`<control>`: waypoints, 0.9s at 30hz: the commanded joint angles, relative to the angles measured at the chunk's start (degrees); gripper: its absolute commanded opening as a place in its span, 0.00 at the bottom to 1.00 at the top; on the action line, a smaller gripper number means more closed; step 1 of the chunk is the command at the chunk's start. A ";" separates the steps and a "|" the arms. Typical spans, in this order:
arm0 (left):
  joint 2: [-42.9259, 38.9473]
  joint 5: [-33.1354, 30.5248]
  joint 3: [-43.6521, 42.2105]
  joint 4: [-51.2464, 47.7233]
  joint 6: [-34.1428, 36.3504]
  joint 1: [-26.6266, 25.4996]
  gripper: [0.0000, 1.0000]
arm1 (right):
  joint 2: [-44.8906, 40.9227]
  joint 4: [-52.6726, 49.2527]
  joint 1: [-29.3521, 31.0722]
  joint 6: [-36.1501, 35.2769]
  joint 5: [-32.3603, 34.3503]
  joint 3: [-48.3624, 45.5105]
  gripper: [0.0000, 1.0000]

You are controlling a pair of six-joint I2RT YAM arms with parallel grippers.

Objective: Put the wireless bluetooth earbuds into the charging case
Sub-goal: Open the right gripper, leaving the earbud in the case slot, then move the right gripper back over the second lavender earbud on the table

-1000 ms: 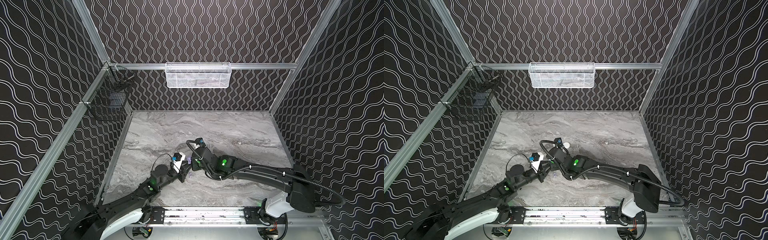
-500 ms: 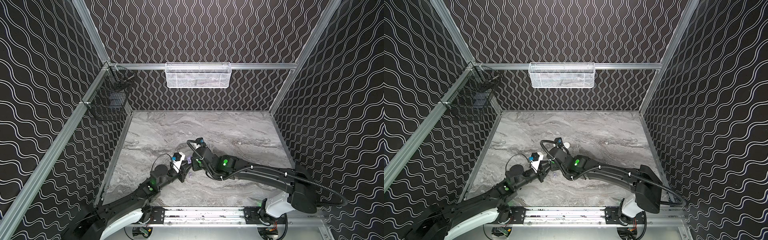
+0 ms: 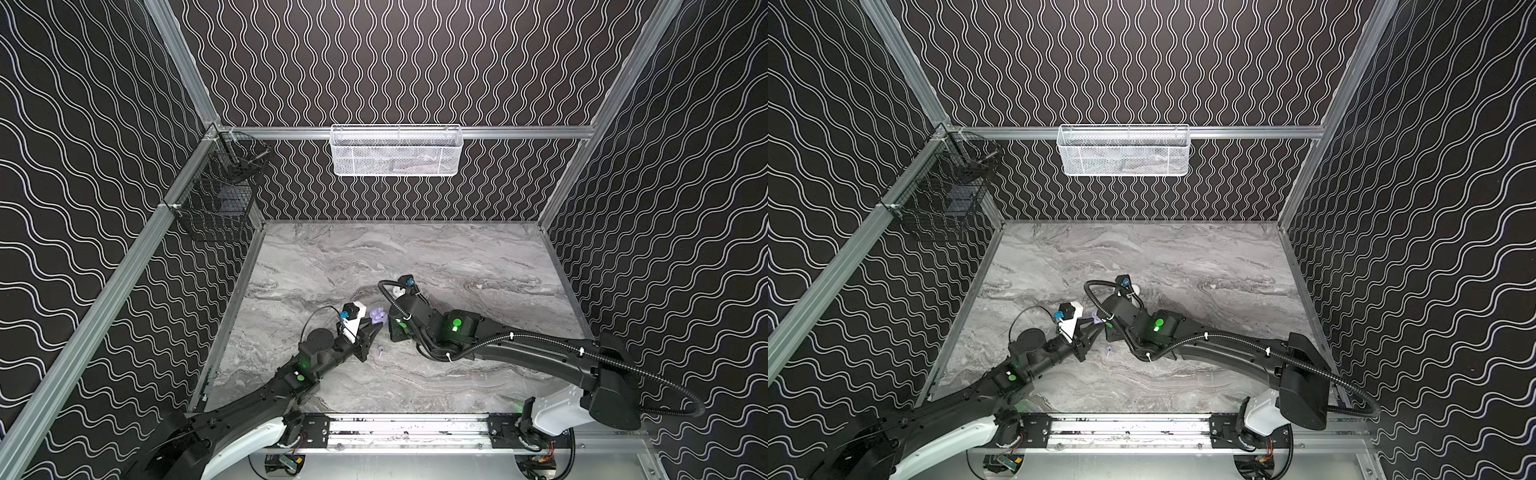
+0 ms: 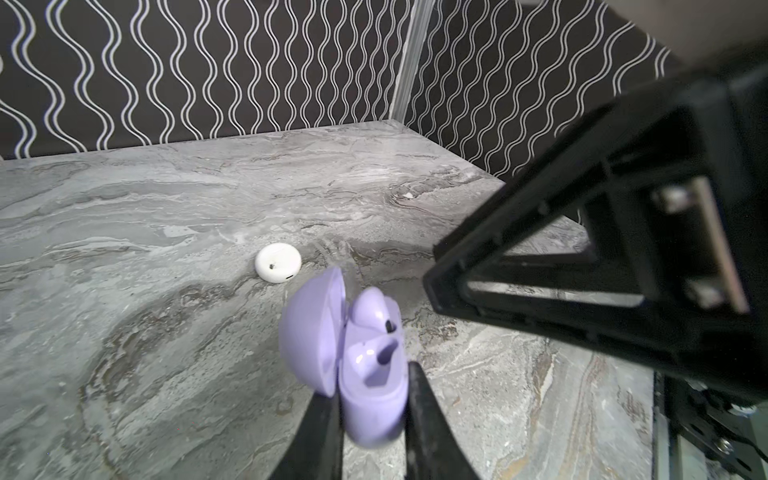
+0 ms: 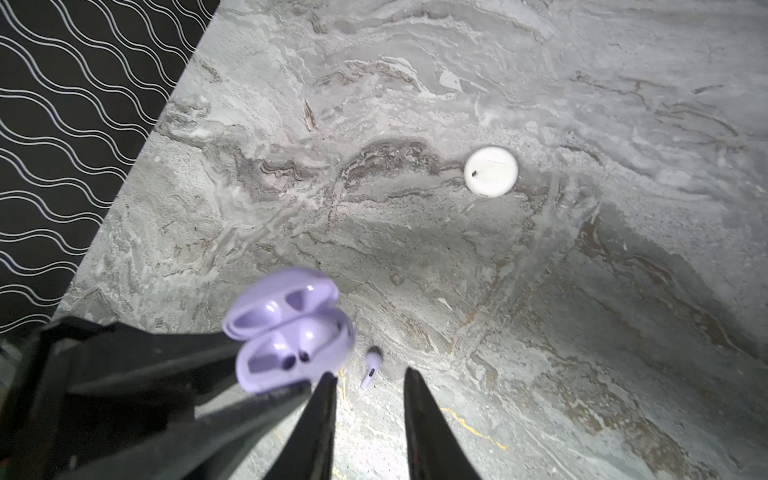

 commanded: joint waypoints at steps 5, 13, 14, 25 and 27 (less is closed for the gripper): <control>-2.58 -3.34 -0.66 -2.10 -1.65 1.53 0.00 | 2.11 -1.06 0.25 2.80 -2.54 -0.88 0.30; -5.03 -5.77 -1.19 -4.35 -1.88 2.19 0.00 | 6.13 1.10 0.94 3.67 -5.59 -1.30 0.30; -5.20 -5.96 -1.27 -4.48 -1.97 2.19 0.00 | 6.62 1.40 0.95 3.76 -6.03 -1.39 0.30; -8.16 -10.23 -1.59 -8.54 -2.71 2.76 0.00 | 12.93 4.96 1.29 3.95 -8.25 -2.45 0.31; -8.92 -10.52 -1.72 -8.91 -2.76 2.89 0.00 | 13.64 5.49 1.30 3.84 -8.63 -2.45 0.31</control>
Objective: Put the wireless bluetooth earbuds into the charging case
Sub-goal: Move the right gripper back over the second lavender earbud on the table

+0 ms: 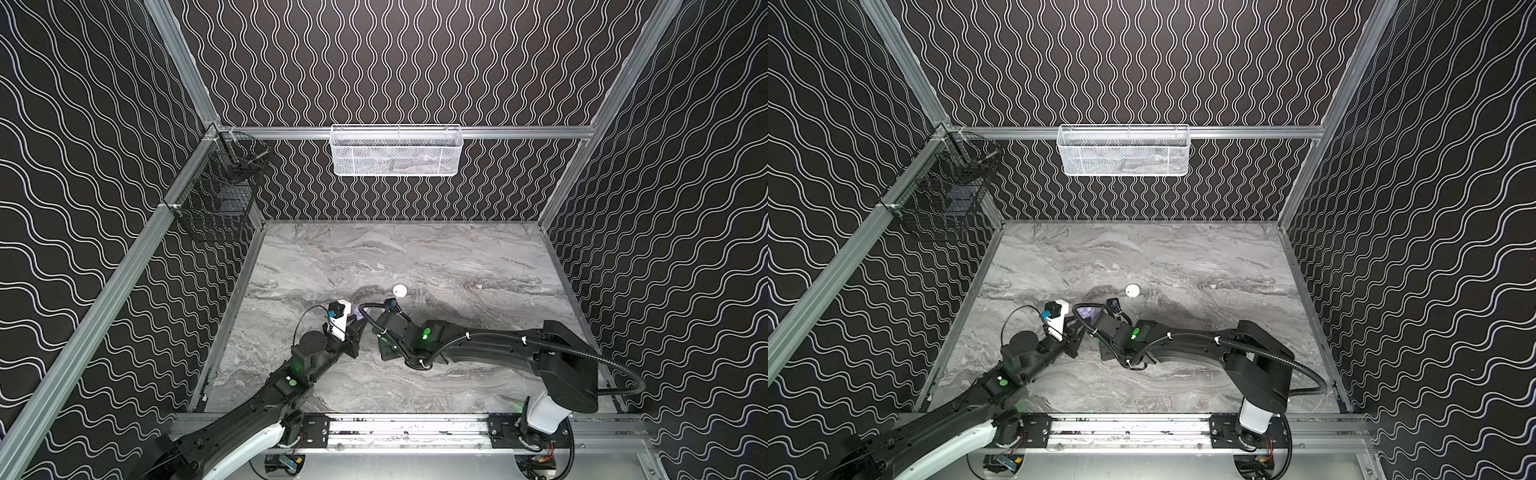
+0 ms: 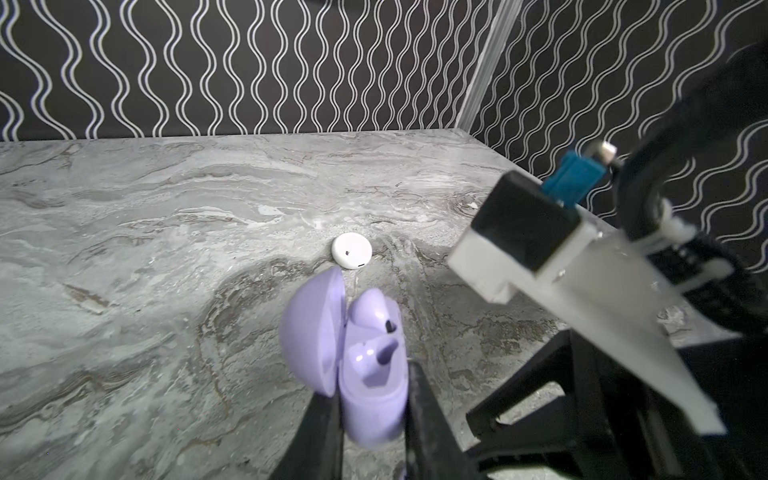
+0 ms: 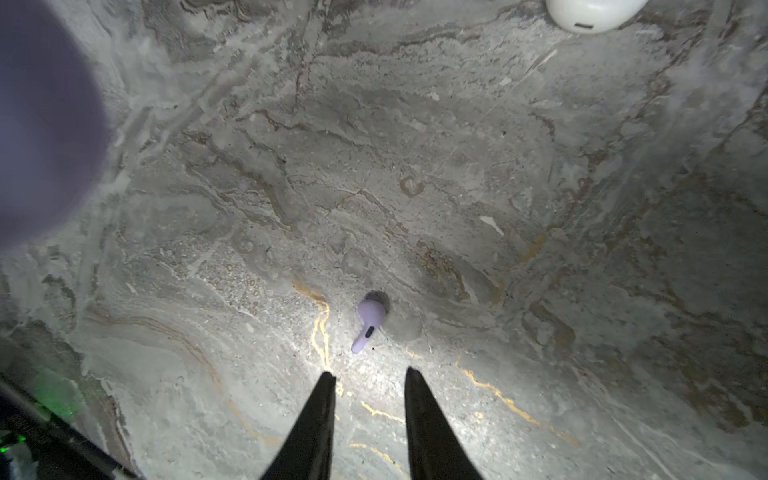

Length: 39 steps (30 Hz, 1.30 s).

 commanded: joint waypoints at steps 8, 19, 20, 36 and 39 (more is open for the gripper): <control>-0.85 -1.83 -0.28 -0.59 -1.09 0.36 0.00 | 4.98 3.21 0.08 0.17 -2.13 1.29 0.31; -1.77 -2.73 -0.54 -1.39 -1.36 0.56 0.00 | 7.87 2.60 0.05 -0.79 -2.68 2.53 0.34; -1.69 -2.71 -0.54 -1.33 -1.38 0.54 0.00 | 8.00 2.52 0.05 -0.80 -2.76 2.62 0.34; -2.37 -2.71 -0.63 -1.64 -1.48 0.73 0.00 | 11.25 0.85 0.07 -0.89 -2.94 3.33 0.38; -2.66 -2.71 -0.71 -1.74 -1.54 0.74 0.00 | 11.52 0.52 0.06 -0.98 -2.81 3.41 0.38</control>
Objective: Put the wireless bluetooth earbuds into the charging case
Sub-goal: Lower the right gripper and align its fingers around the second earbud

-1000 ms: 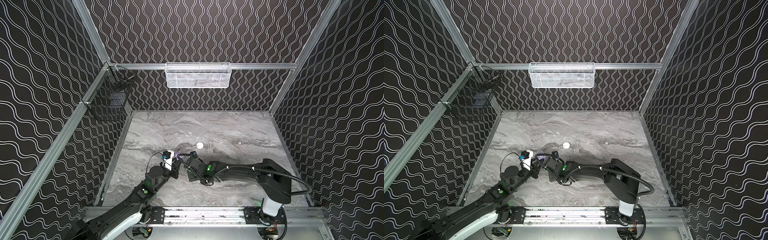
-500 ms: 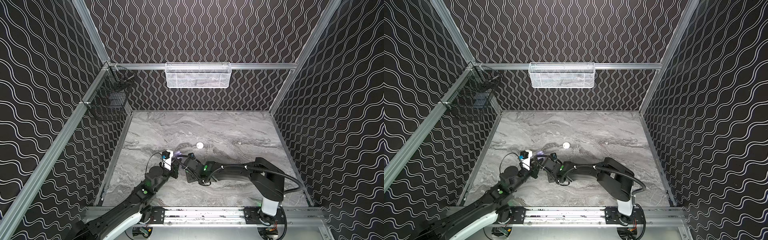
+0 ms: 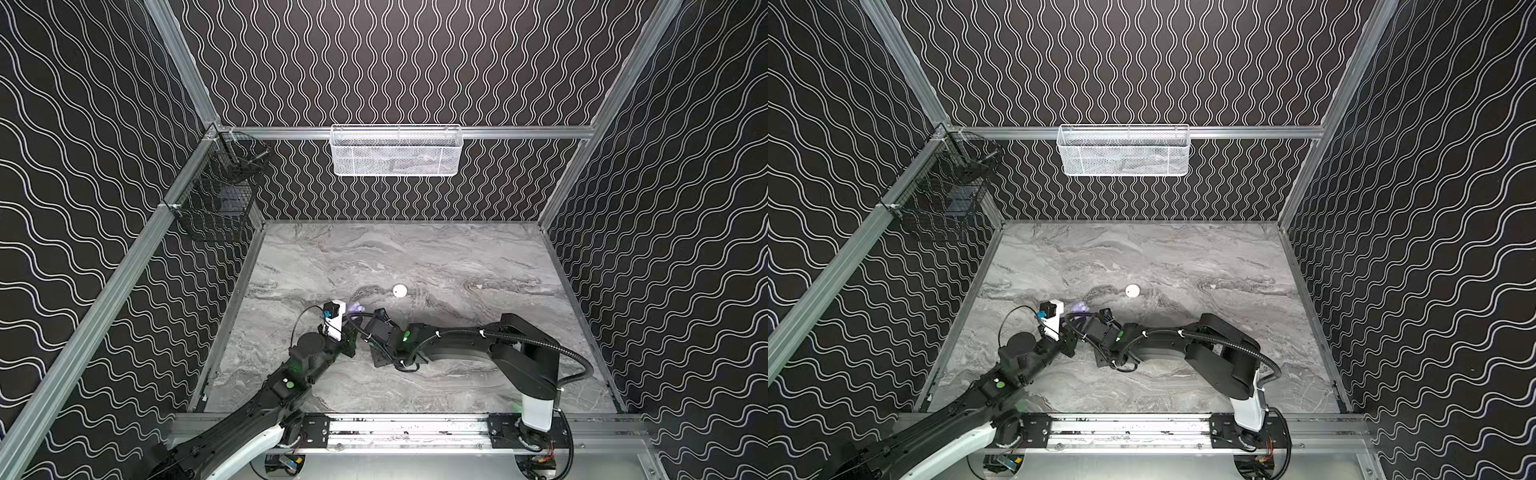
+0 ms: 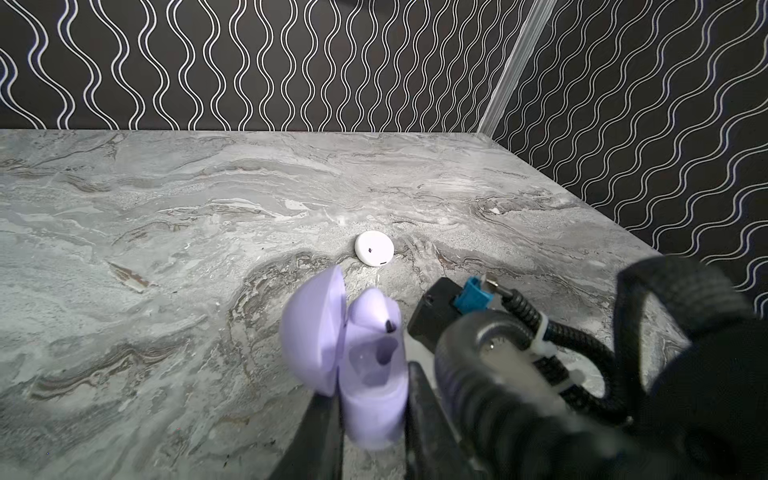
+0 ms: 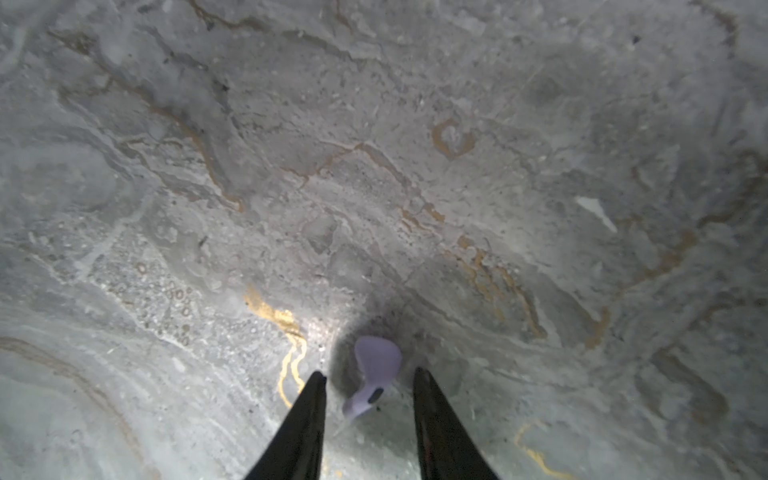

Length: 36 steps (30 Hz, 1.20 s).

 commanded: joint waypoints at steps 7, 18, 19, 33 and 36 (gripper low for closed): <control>-0.07 -0.26 -0.26 0.69 -0.69 0.34 0.00 | 0.66 -2.78 0.01 -0.34 1.30 0.50 0.33; -0.09 -0.26 -0.26 0.56 -0.74 0.39 0.00 | -0.40 -4.48 -0.33 -0.59 3.21 -0.02 0.28; -0.03 -0.26 -0.26 0.59 -0.74 0.47 0.00 | -0.55 -4.58 -0.41 -0.64 3.30 -0.11 0.28; 0.38 0.00 -0.17 0.78 -0.69 0.43 0.00 | -4.26 -2.66 -0.65 -2.05 2.15 -1.56 0.31; 0.00 -0.17 -0.25 0.65 -0.81 0.48 0.00 | -4.70 -2.66 -0.58 -2.53 1.77 -1.16 0.31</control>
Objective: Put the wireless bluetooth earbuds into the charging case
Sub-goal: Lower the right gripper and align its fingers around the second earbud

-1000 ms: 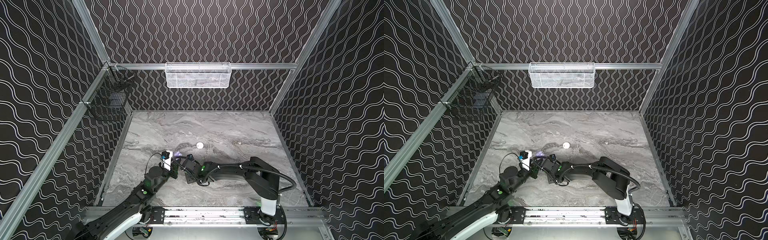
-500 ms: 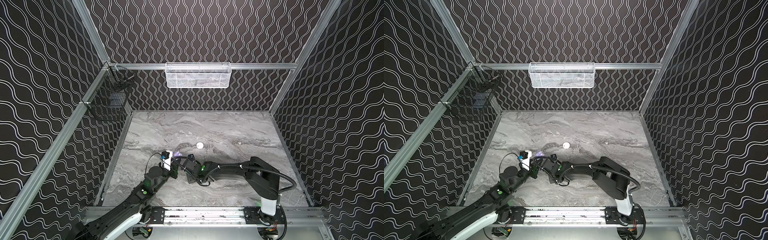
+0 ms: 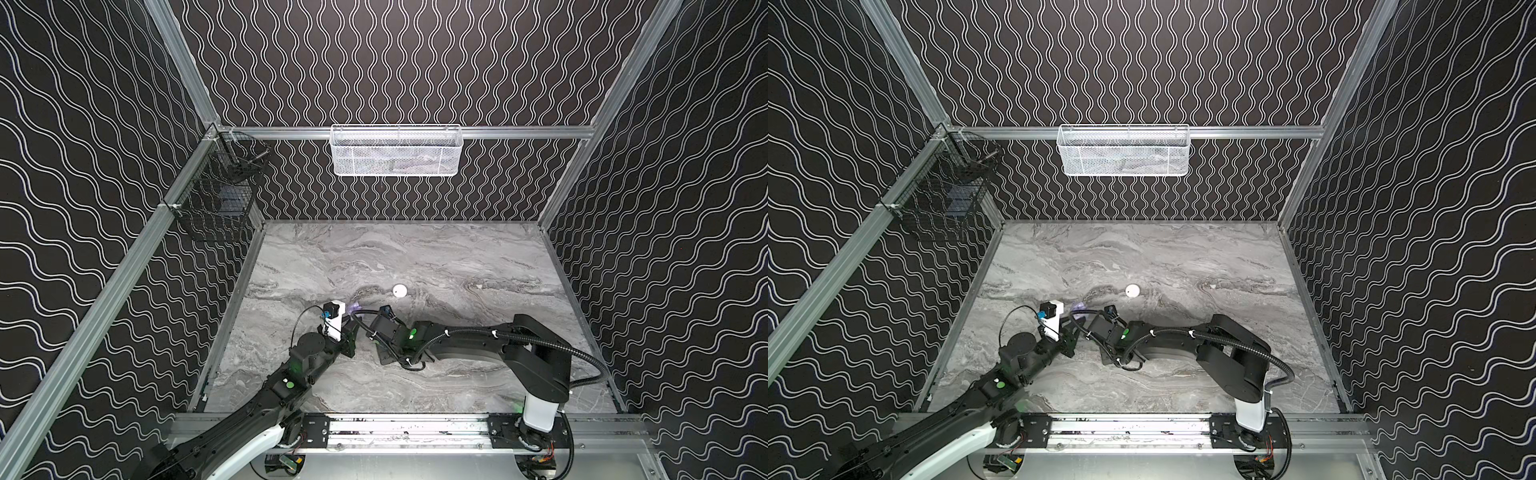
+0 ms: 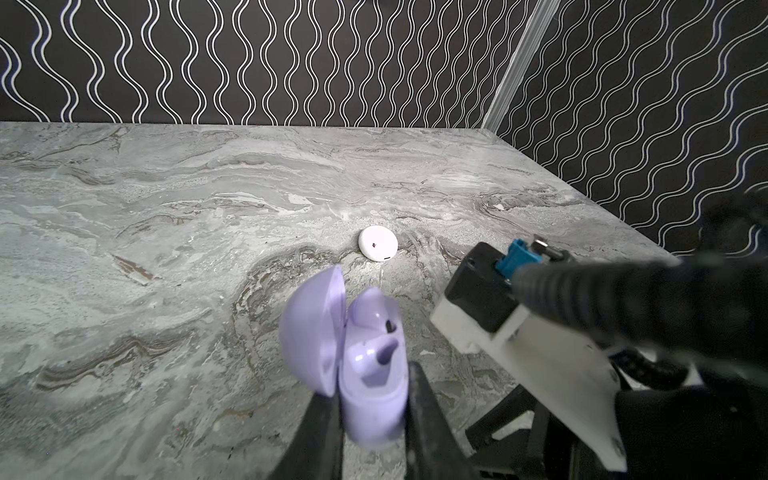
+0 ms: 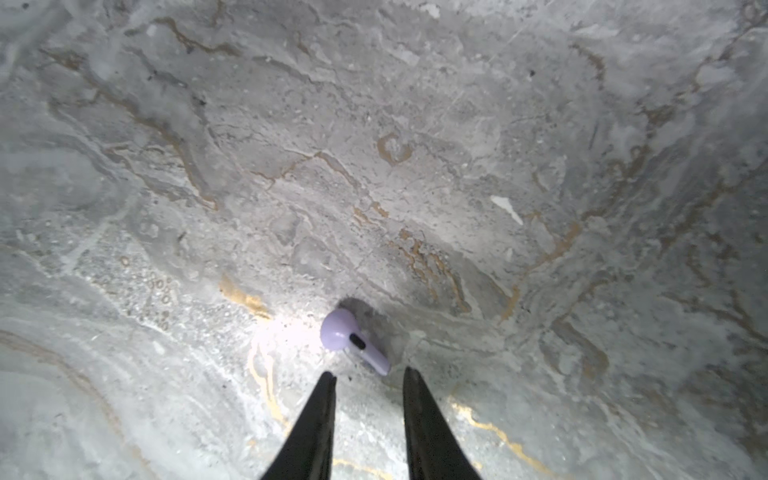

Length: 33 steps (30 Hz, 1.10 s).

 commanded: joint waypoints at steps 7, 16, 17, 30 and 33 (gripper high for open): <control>-0.26 -0.47 -0.02 0.74 -0.57 0.20 0.00 | -3.31 0.97 0.08 -1.66 -1.33 -0.44 0.33; -0.60 -0.37 -0.10 0.73 -0.54 0.22 0.00 | -7.30 1.55 0.07 -12.37 -0.79 -1.65 0.40; -0.68 -0.37 -0.10 0.74 -0.52 0.25 0.00 | -7.82 2.03 0.07 -13.76 -0.94 -1.83 0.40; -0.07 0.13 -0.27 1.20 -0.61 0.78 0.00 | -7.84 8.11 0.01 -26.70 -6.49 -3.61 0.36; -0.09 0.33 -0.22 1.26 -0.63 1.00 0.00 | -7.13 8.70 -0.27 -27.77 -6.78 -3.85 0.36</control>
